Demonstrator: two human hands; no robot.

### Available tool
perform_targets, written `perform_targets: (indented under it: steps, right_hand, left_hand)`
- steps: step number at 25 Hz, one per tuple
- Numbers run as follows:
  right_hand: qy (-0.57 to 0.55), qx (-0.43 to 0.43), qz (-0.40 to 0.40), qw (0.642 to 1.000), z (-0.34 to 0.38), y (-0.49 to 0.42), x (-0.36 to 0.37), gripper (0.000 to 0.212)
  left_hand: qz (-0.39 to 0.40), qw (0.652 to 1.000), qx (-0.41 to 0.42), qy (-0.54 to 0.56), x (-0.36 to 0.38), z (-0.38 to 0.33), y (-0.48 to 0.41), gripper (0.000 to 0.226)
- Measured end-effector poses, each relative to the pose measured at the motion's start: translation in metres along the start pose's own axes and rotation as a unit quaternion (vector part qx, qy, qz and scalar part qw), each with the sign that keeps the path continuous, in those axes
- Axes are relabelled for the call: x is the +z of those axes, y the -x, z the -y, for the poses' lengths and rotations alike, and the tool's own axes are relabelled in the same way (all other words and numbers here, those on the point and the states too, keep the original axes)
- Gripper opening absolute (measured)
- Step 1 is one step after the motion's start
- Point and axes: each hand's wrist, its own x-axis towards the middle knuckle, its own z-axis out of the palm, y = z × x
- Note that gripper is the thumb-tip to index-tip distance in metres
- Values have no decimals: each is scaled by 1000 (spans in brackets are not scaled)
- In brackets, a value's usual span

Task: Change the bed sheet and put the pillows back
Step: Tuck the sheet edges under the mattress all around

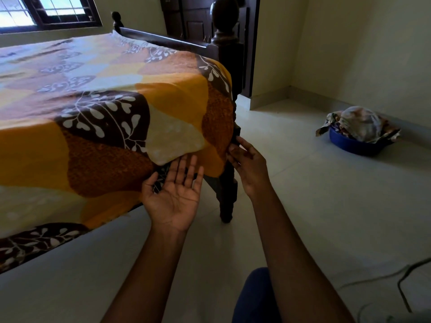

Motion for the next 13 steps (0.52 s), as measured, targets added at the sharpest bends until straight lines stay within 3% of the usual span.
perform_targets:
  steps: [6,9,12,13]
  right_hand:
    - [204,-90,82,971,15,-7,-7,41]
    - [312,-165,60,934,23,-19,-13,24]
    - [449,-218,21,866,35,-29,-15,24]
    - [450,-211,14,867,36,-31,-12,22]
  left_hand:
    - [0,1000,-1,-2,1,-1,1,92]
    - [-2,1000,-2,3,-1,-2,0,94]
    - [8,1000,-4,-15,-2,-3,0,93]
    - [11,1000,-6,-14,-3,-3,0,92]
